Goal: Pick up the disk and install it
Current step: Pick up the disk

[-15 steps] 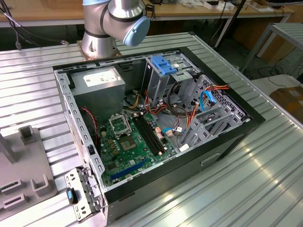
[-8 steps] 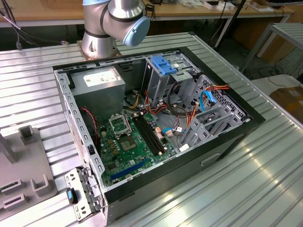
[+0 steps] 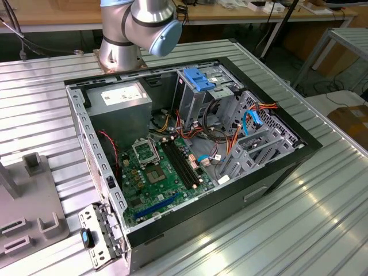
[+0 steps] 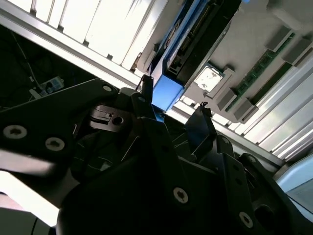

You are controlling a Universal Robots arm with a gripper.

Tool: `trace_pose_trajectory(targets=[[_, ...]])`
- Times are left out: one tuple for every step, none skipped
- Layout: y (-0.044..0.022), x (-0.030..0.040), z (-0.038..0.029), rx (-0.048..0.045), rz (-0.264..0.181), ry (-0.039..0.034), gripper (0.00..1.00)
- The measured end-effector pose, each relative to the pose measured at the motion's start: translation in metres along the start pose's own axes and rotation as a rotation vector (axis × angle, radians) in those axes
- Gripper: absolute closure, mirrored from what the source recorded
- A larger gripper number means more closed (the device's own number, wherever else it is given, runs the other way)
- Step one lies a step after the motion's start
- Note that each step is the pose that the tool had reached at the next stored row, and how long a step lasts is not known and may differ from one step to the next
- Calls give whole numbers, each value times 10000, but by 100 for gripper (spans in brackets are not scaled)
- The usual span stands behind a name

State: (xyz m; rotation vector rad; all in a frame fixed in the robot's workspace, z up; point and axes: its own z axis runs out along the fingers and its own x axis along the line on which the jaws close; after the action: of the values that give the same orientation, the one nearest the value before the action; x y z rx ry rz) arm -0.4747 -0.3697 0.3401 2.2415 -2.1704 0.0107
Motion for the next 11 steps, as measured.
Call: trace_pose_trajectory(targets=[[-1, -1, 68, 2, -16, -1, 46], [-2, -2, 123, 1, -32, 0, 46], [-2, -3, 157, 2, -39, 0, 46], [-3, -4, 166, 1, -40, 0, 46], [-4, -4, 177, 1, -41, 0, 46], [-4, -4, 188, 1, -43, 0, 46], [-5, -4, 196, 0, -46, 1, 46], [-6, -4, 205, 1, -50, 0, 46], [-7, -4, 216, 2, -55, 0, 46], [-7, -5, 237, 2, -64, 1, 46], [-8, -5, 258, 3, -73, 0, 46]])
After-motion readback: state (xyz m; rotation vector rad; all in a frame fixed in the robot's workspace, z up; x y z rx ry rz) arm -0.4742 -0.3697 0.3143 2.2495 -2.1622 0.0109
